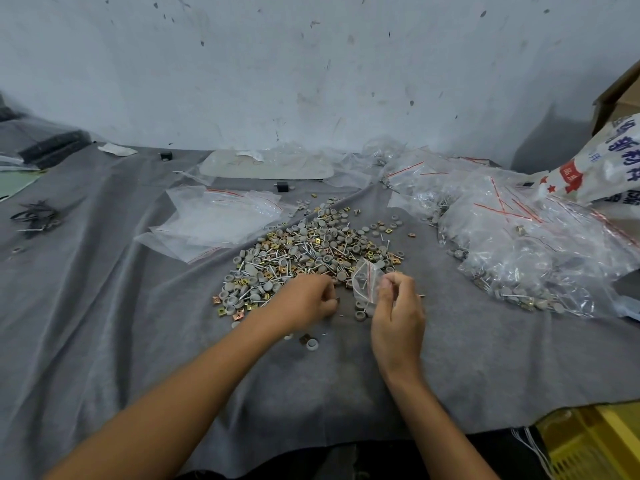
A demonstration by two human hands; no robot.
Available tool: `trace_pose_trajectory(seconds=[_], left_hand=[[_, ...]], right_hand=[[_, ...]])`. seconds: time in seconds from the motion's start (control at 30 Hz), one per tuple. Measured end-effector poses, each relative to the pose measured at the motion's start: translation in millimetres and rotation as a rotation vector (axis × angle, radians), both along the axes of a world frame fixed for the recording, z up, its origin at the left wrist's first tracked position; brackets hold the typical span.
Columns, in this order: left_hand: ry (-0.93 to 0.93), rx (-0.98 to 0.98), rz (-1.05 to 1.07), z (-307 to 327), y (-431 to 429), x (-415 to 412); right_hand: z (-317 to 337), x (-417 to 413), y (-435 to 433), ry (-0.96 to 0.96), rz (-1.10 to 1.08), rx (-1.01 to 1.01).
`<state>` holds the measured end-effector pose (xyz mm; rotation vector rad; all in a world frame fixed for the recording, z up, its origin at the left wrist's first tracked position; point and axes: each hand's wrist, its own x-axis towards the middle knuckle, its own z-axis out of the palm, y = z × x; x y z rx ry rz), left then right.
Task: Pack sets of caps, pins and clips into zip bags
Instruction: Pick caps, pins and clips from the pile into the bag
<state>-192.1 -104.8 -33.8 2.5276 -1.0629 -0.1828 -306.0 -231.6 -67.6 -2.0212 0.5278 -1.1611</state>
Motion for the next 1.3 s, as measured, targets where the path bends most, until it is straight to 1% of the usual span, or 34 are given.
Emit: trace_pose_trajectory(seconds=[0.13, 0.2, 0.37, 0.47, 0.6, 0.67, 0.77, 0.83, 1.0, 1.13, 1.3], left_hand=[[0.115, -0.340, 0.124, 15.0, 10.7, 0.8], [0.179, -0.440, 0.102, 25.3, 11.3, -1.4], [0.223, -0.424, 0.013, 41.9, -1.3, -12.7], [0.188, -0.394, -0.016, 44.8, -9.2, -16.3], [0.181, -0.511, 0.054, 44.1, -14.5, -20.5], [0.185, -0.528, 0.072, 43.5, -16.3, -22.0], [0.292, -0.623, 0.106, 47.7, -14.1, -16.9], [0.307, -0.668, 0.174, 52.4, -6.6, -7.2], [0.268, -0.621, 0.301, 52.1, 23.3, 18.0], [0.109, -0.339, 0.286, 40.7, 40.8, 28.9], [0.003, -0.021, 0.228, 27.2, 53.0, 29.1]], right_hand=[[-0.5, 0.0, -0.6, -0.010, 0.004, -0.002], [-1.0, 0.4, -0.6, 0.002, 0.004, -0.001], [-0.4, -0.1, 1.0, 0.008, 0.018, -0.013], [0.0, -0.9, 1.4, 0.036, 0.025, -0.014], [0.7, -1.0, 1.4, 0.046, 0.029, -0.010], [0.8, -1.1, 1.2, 0.039, 0.028, -0.007], [1.2, -1.3, 1.5, 0.022, 0.028, -0.009], [1.6, -1.5, 1.6, 0.014, 0.019, -0.008], [0.4, -0.6, 0.2, 0.017, 0.011, -0.007], [0.5, -0.2, 0.2, 0.015, -0.002, -0.018], [-0.1, 0.3, -0.1, 0.012, -0.004, -0.030]])
